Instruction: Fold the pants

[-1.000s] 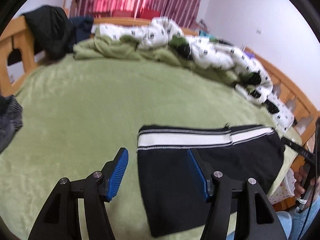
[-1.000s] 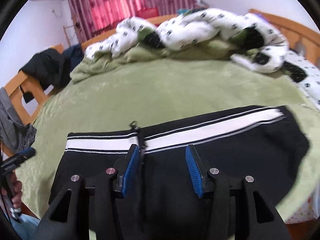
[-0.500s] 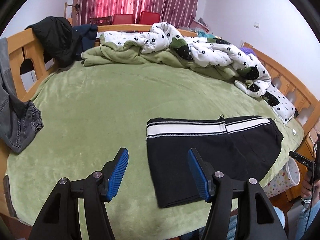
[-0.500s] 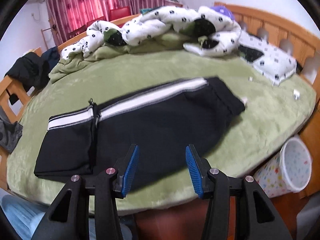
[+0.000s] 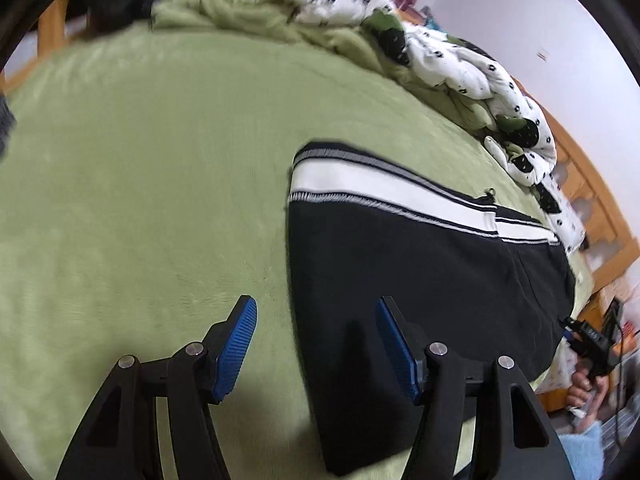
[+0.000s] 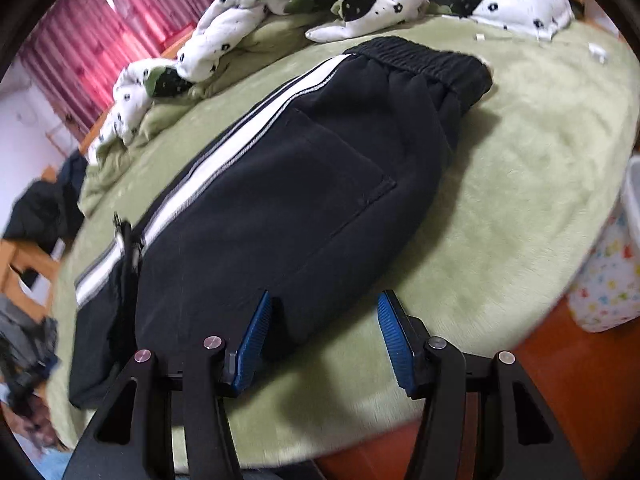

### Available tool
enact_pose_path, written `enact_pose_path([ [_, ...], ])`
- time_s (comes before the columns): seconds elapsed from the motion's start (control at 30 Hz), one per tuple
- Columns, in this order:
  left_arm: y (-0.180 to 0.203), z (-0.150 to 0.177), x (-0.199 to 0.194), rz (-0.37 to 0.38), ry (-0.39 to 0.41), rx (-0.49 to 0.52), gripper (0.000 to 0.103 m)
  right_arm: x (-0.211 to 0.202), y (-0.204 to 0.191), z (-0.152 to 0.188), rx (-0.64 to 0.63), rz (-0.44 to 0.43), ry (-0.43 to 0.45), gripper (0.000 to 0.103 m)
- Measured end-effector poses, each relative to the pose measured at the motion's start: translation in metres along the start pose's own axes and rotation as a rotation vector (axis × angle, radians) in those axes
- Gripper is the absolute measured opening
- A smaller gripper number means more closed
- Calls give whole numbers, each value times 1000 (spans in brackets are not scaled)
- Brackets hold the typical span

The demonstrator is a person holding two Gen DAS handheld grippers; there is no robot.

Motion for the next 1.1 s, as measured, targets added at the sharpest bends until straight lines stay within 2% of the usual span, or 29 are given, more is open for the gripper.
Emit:
enact_pose_path([
  [0.07, -8, -1, 20, 50, -26, -34, 60, 9, 4, -7, 31, -38, 11, 57],
  [0.13, -11, -3, 33, 68, -27, -36, 59, 19, 7, -15, 66, -63, 12, 57],
  [0.33, 2, -18, 51, 97, -25, 23, 59, 40, 2, -37, 74, -49, 59, 57],
  [0.37, 8, -23, 55, 104, -31, 33, 52, 43, -1, -41, 68, -34, 64, 54],
  [0.4, 12, -26, 59, 99, -38, 37, 43, 45, -4, -44, 61, -11, 70, 45],
  [0.43, 17, -29, 62, 71, -47, 40, 39, 47, -7, -46, 52, 16, 73, 30],
  [0.47, 19, -32, 62, 48, -47, 45, 25, 46, -14, -49, 38, 63, 81, 21],
  [0.5, 24, -35, 58, 30, -34, 55, 21, 41, -18, -49, 33, 87, 100, 16],
  [0.6, 38, -46, 40, -4, -6, 117, 13, 11, -62, -50, -116, 173, 197, 14],
  [0.7, 39, -65, 14, 54, 28, 84, 11, -11, -103, -61, -198, 187, 243, 14],
  [0.8, 36, -79, -13, 48, 106, 90, 10, -27, -129, -81, -158, 160, 263, 13],
  [0.93, 13, -96, -56, -3, 179, 94, 10, -44, -170, -101, -108, 51, 280, 13],
  [1.03, -23, -104, -90, -92, 210, 81, 10, -52, -214, -96, -177, -59, 296, 13],
  [1.1, -53, -101, -102, -161, 198, 77, 11, -48, -245, -82, -253, -125, 290, 13],
])
Point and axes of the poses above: each gripper's, at about its wrist camera, not at the fingertips, and x roughly the way its jaws point, y to its right, z to its underside, the point moved 1 cm from there along x, roughly the way its jaws point, and after that the axes turned 2 degrees about x, right-handed, at the moved point
